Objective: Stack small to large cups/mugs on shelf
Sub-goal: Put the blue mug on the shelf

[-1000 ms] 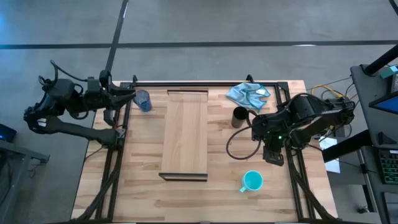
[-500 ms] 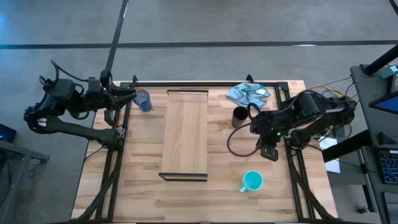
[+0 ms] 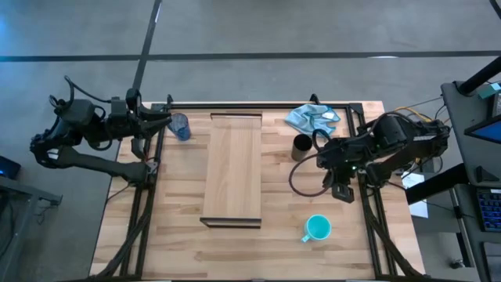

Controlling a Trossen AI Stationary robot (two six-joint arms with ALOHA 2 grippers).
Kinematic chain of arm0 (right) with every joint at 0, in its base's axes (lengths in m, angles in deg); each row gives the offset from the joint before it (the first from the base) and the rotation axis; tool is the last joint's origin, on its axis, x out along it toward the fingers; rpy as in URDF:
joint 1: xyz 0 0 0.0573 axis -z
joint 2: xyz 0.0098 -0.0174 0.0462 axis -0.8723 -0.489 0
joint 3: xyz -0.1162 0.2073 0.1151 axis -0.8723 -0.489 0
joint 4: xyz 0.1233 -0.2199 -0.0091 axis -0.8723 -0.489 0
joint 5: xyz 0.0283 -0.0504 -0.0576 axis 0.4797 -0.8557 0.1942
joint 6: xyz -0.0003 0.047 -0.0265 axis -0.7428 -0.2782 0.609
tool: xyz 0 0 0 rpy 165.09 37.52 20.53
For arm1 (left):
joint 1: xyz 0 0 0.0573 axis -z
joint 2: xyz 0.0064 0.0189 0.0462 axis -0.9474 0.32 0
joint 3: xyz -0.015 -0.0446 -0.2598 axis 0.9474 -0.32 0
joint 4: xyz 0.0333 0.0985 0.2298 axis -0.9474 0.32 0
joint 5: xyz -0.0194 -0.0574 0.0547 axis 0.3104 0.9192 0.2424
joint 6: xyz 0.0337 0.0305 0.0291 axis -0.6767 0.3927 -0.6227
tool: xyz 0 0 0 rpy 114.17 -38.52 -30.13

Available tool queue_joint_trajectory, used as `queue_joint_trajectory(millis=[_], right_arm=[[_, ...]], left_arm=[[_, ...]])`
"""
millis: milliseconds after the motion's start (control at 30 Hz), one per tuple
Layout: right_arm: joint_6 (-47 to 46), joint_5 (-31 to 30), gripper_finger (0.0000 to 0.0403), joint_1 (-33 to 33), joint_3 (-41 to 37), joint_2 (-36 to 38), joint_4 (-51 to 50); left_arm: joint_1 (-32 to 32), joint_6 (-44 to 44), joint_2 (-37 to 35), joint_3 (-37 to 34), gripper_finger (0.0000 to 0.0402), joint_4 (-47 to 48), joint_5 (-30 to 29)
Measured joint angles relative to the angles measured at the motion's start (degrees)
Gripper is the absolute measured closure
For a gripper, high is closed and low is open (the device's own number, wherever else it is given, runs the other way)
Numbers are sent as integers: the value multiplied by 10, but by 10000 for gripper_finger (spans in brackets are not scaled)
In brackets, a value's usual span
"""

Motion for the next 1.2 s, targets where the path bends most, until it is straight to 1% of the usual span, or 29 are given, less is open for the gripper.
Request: queue_joint_trajectory(millis=[233,400,500,733,900,1033,1200], right_arm=[[35,-1,348,0,0,-11,32],[26,-1,345,0,-1,-21,31],[21,-1,325,0,-1,-22,30],[20,2,250,0,-1,-23,29],[21,15,206,0,-1,-22,21],[20,22,189,-1,-1,-22,21],[19,45,188,-12,-1,-22,19]], left_arm=[[0,0,0,0,343,0,0],[0,0,0,0,343,0,0],[0,0,0,0,343,0,0],[0,0,0,0,343,0,0],[0,0,0,0,343,0,0],[0,0,0,0,343,0,0],[0,0,0,0,343,0,0]])
